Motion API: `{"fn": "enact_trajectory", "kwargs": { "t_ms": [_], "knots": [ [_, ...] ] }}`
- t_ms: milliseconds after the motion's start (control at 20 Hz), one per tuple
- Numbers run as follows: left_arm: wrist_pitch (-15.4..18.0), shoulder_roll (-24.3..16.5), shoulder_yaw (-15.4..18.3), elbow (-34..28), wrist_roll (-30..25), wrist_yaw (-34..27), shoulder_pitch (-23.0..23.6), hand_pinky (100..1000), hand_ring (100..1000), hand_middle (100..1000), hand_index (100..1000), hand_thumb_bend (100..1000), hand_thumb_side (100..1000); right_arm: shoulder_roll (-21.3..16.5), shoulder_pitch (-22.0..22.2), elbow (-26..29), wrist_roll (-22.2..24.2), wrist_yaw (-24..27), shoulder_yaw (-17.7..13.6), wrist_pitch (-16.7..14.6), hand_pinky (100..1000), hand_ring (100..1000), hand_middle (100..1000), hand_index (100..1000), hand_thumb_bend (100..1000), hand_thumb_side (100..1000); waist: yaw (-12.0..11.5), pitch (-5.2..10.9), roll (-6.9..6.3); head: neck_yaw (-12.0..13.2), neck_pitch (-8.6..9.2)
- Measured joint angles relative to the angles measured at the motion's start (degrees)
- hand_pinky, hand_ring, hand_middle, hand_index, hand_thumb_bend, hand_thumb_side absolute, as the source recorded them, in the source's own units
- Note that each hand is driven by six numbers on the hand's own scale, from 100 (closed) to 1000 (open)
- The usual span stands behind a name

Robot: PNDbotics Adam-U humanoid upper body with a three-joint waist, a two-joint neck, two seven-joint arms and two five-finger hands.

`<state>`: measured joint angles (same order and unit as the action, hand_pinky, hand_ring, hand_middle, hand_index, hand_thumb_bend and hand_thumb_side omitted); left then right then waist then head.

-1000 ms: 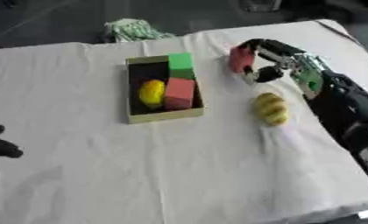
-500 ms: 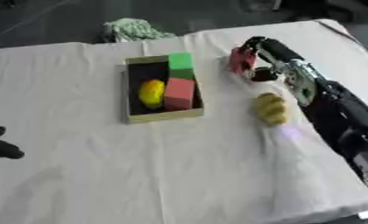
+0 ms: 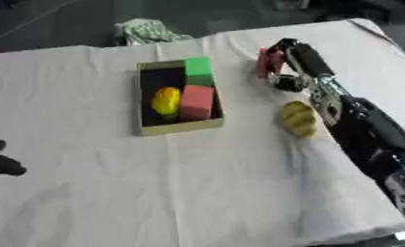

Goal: Pick up objects on the table and place them in the box.

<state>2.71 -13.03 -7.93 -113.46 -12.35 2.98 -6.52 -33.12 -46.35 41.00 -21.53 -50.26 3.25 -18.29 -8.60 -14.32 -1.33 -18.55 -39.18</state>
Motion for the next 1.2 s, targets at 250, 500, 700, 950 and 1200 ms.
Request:
{"fn": "enact_trajectory", "kwargs": {
  "t_ms": [250, 500, 700, 950, 1200],
  "knots": [
    [-0.03, 0.01, 0.0, 0.0, -0.03, 0.0, 0.0, 818, 643, 588, 832, 100, 650, 0.0, 0.0, 1.03, -3.41, 0.43, 0.33, -0.55, 503, 524, 179, 305, 100, 100, 0.05, 0.0, 0.02, 0.0, 0.0],
    [-0.03, 0.02, 0.0, 0.0, -0.03, 0.0, 0.01, 817, 643, 588, 832, 100, 651, -0.3, -0.04, 4.64, -3.55, 1.75, 1.01, -1.26, 498, 521, 179, 303, 100, 100, 0.11, 0.0, 0.05, -0.11, 0.01],
    [-0.04, 0.02, 0.01, 0.0, -0.04, 0.0, 0.01, 817, 643, 588, 832, 100, 650, -0.92, -0.48, 8.5, -2.47, 3.2, 1.79, -2.0, 497, 520, 179, 302, 100, 100, 0.14, 0.01, 0.11, -0.43, 0.2],
    [-0.07, 0.02, 0.01, 0.0, -0.07, -0.02, 0.02, 817, 643, 587, 832, 100, 651, -1.1, -0.68, 11.64, -1.01, 4.25, 2.61, -2.21, 495, 519, 179, 301, 100, 100, 0.02, 0.04, 0.26, -0.84, 0.45],
    [-0.18, 0.15, 0.01, 0.0, -0.17, -0.17, 0.02, 817, 643, 587, 832, 100, 651, -0.61, -2.69, 16.97, 1.55, 5.18, 6.18, -4.8, 497, 522, 180, 302, 100, 100, -0.47, 0.09, 0.44, -1.3, 0.49]
  ]
}}
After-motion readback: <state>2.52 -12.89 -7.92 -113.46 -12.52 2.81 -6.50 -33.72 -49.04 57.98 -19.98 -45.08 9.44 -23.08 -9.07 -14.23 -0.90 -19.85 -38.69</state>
